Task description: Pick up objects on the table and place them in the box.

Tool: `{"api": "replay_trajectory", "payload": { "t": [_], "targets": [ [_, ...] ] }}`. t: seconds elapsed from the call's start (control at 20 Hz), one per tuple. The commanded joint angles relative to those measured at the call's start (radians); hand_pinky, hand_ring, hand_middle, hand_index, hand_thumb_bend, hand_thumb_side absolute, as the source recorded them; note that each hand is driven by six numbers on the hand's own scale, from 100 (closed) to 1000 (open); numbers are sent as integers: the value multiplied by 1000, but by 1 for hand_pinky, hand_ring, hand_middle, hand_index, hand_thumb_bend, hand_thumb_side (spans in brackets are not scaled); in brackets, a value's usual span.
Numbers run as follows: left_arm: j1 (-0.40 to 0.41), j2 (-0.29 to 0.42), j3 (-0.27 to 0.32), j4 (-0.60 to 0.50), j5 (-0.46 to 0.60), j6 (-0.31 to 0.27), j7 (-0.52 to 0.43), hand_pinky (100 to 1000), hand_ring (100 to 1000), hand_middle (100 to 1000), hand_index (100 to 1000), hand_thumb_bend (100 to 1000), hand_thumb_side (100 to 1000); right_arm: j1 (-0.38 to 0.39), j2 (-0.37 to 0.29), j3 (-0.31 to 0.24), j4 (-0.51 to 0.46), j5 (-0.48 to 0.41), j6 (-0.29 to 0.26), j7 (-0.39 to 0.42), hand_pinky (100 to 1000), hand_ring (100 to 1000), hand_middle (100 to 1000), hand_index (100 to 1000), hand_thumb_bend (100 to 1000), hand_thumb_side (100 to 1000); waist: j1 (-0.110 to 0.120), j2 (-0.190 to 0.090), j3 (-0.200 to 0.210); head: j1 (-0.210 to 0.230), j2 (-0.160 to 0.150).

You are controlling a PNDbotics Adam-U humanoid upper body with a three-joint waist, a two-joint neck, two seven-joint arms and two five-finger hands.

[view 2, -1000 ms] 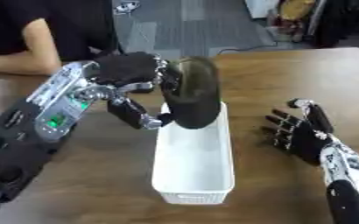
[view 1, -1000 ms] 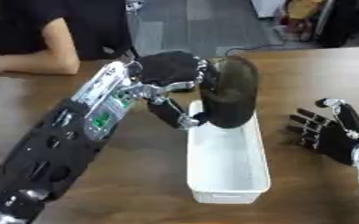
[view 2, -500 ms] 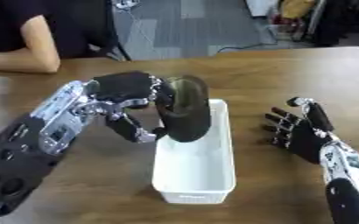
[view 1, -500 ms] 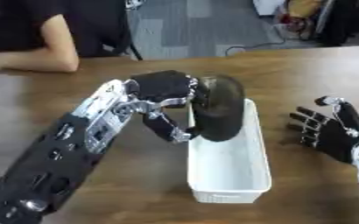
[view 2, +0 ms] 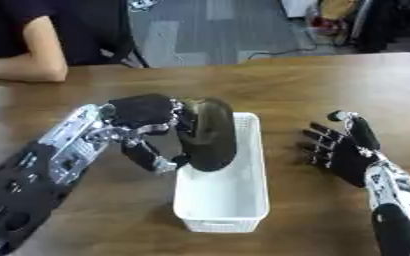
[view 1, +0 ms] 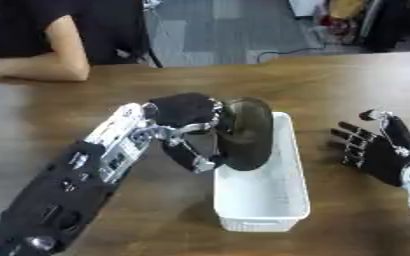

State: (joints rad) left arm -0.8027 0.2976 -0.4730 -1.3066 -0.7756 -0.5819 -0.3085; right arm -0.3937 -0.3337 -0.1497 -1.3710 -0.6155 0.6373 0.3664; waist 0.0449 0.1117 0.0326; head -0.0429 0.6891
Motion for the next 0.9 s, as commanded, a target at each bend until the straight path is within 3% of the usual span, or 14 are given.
{"api": "replay_trajectory", "payload": {
  "t": [0.05,0.8,0.85,0.9],
  "targets": [
    [-13,-7,-3,3,-8,-12,-2,100,100,100,230,100,267,-20,-9,0,-14,3,-1,7,456,713,975,1000,100,1000,-4,-10,-2,1,-14],
    [23,-40,-11,62,-18,-37,-10,100,100,100,257,100,263,-23,-10,1,-15,8,-1,11,456,713,975,1000,100,1000,-3,-1,-9,-4,-15],
    [23,-39,-12,66,-18,-39,-18,100,100,197,389,100,245,-23,-10,0,-15,8,-1,11,456,713,975,1000,100,1000,-3,-1,-8,-4,-15],
    [22,-38,-13,68,-17,-44,-30,100,100,238,429,100,244,-23,-10,0,-15,8,-2,11,456,713,975,1000,100,1000,-4,0,-8,-4,-15]
  ]
}}
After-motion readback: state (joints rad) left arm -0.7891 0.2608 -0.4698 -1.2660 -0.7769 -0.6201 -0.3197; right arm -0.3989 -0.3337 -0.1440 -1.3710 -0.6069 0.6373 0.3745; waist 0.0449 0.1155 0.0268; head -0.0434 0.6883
